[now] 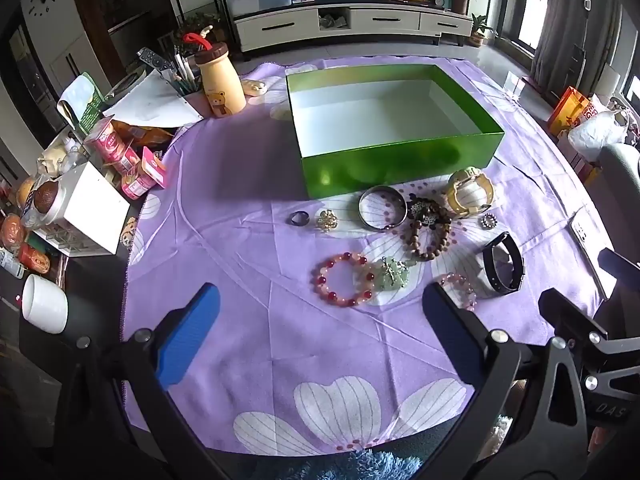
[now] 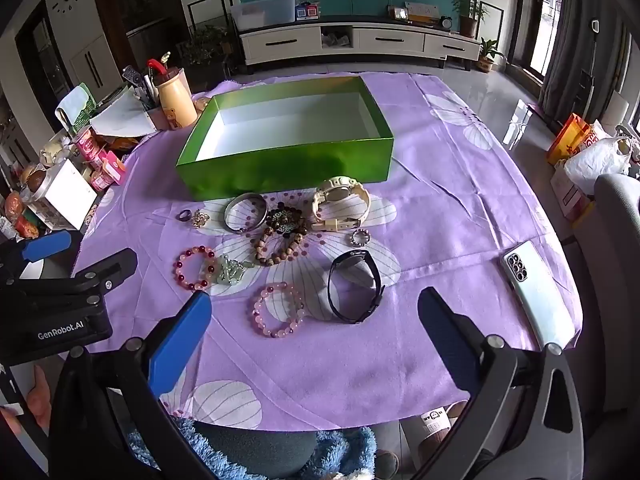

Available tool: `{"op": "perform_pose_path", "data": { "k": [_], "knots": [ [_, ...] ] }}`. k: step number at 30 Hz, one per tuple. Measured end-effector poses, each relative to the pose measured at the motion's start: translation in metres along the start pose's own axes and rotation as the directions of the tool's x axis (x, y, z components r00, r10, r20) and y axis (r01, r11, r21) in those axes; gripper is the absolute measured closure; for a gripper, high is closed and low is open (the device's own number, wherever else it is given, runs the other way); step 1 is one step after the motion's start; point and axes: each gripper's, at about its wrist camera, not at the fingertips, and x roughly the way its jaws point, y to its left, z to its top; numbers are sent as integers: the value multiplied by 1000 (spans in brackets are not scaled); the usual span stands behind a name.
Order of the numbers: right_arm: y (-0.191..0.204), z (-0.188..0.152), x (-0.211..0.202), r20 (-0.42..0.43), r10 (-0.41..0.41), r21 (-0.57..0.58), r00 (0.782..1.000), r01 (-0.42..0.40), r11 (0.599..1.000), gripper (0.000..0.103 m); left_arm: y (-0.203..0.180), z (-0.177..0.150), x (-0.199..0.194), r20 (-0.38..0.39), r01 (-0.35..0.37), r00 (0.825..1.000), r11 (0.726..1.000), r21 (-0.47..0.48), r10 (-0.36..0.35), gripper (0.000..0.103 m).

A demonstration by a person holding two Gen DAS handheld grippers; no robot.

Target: Organize jewelry

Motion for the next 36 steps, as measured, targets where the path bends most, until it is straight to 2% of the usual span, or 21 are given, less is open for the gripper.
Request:
{"op": "perform_pose_path", "data": {
  "k": [36],
  "knots": [
    [-3,4,-4,9,-23,-3,1000,23,1000,1,8,5,-2,25,-11,1000,1000,-27,12,2]
  ]
}}
